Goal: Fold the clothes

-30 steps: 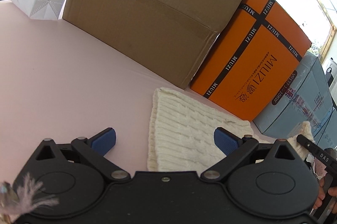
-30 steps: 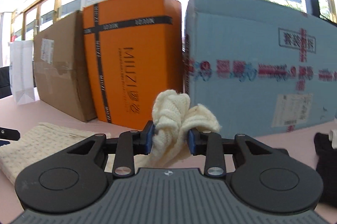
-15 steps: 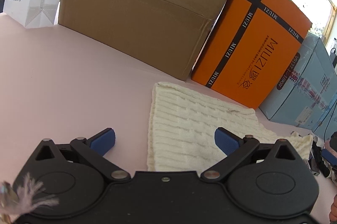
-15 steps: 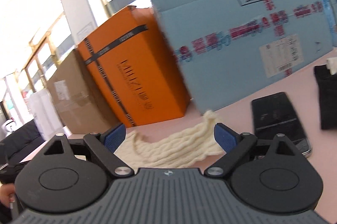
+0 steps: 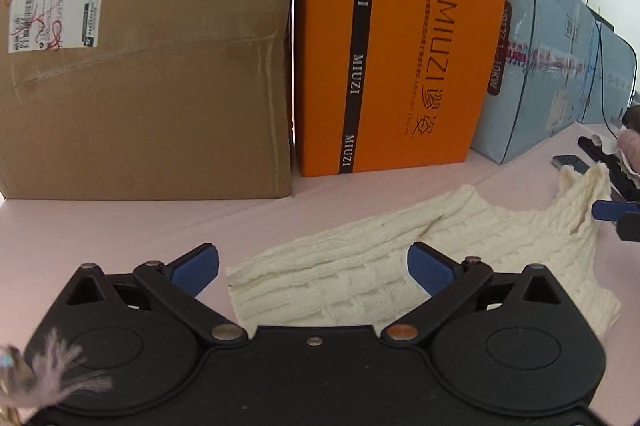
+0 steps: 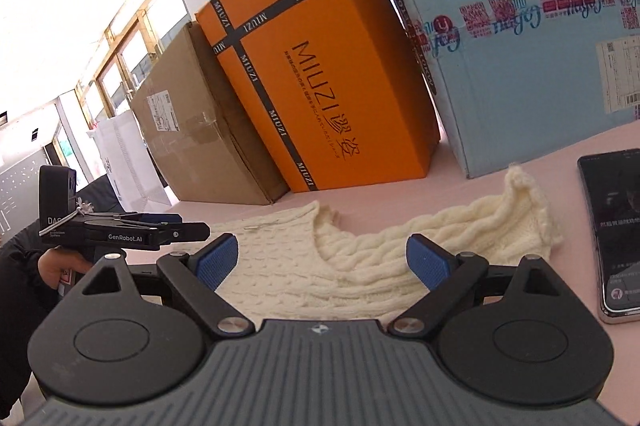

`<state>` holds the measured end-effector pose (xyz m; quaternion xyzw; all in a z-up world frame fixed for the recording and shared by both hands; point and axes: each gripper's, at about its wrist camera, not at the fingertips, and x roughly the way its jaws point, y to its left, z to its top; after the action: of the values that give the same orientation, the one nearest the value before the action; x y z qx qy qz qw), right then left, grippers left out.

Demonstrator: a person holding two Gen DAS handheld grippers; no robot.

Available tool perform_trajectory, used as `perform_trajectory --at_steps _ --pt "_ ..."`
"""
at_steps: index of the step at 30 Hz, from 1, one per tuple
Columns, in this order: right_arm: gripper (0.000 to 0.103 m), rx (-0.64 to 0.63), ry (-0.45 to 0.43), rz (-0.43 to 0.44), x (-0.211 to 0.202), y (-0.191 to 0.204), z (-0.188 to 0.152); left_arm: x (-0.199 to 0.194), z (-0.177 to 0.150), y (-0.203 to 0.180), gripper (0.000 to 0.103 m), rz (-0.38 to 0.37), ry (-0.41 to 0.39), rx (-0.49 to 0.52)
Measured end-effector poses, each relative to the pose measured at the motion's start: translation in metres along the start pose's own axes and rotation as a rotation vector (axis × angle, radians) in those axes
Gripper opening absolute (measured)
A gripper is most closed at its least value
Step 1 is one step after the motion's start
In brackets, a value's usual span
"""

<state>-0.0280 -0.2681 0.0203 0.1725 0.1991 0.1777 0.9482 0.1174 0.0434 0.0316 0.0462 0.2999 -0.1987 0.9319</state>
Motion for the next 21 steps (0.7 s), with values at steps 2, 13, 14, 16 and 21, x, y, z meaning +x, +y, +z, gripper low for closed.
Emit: perform_trajectory --at_steps 2,13,14,16,21 --pt "0.091 0.015 0.016 -0.019 0.002 -0.003 0.0 0.008 0.0 0.0 0.09 0.006 0.025 0.0" --pt "0.091 0.043 0.043 -0.011 0.002 -0.007 -0.001 -0.047 -0.001 -0.035 0.027 -0.024 -0.21 0.136" --pt "0.091 0.052 0.043 0.004 0.001 -0.008 -0.002 -0.06 -0.004 -0.038 0.027 -0.066 -0.262 0.133" --pt "0.091 0.074 0.038 0.062 -0.003 -0.009 -0.002 -0.088 -0.014 -0.042 0.027 -0.168 -0.375 0.139" --pt "0.091 0.124 0.021 0.321 -0.018 -0.006 -0.002 -0.137 -0.055 -0.047 0.027 -0.31 -0.555 0.115"
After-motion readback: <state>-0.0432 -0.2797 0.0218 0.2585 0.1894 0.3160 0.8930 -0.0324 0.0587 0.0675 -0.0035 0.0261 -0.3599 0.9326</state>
